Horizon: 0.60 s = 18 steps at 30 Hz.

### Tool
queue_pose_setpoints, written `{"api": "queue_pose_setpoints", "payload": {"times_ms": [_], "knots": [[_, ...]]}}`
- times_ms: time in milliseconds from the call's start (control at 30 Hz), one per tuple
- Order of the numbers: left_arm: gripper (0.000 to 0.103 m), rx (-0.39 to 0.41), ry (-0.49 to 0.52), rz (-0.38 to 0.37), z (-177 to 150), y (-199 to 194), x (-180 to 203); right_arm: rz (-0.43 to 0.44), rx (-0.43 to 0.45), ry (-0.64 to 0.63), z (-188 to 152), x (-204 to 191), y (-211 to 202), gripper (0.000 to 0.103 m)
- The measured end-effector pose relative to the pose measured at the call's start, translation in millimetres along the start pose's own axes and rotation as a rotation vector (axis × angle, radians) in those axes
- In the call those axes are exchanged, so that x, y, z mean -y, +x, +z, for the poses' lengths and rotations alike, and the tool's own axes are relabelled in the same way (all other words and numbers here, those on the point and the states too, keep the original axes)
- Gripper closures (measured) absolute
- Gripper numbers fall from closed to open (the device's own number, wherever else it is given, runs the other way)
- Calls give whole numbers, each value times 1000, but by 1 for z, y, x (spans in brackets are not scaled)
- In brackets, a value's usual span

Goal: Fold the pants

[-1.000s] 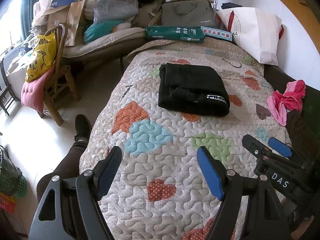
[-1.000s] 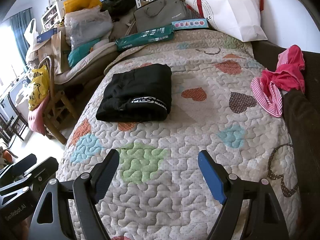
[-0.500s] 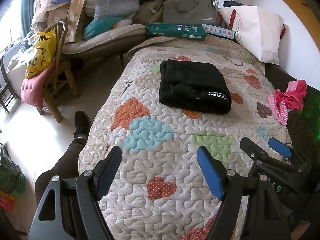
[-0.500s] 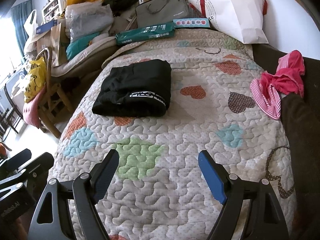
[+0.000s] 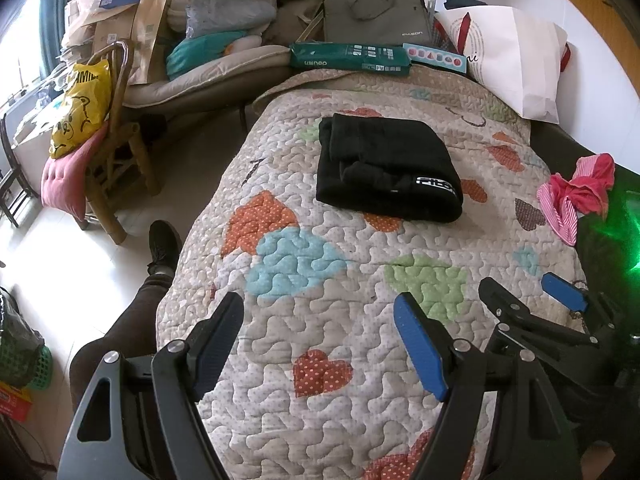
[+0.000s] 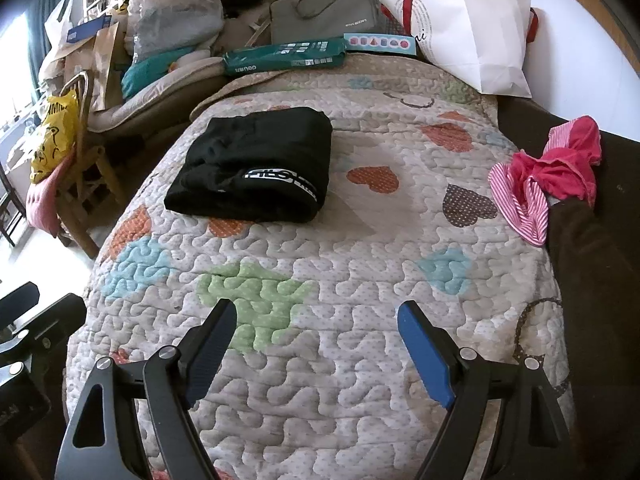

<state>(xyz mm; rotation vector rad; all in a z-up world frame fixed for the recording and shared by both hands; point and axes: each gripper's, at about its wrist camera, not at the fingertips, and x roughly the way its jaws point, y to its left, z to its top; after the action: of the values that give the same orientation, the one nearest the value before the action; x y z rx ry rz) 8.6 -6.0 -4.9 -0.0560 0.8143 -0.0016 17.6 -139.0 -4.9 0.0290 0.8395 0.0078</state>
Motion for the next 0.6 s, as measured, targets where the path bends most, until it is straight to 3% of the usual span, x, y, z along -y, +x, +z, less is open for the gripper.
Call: {"api": "queue_pose_setpoints", "payload": {"times_ms": [600], "knots": [[26,-3,-6,5,-2,1,-1,-17,-6,-18,0,-2,1,15]]}}
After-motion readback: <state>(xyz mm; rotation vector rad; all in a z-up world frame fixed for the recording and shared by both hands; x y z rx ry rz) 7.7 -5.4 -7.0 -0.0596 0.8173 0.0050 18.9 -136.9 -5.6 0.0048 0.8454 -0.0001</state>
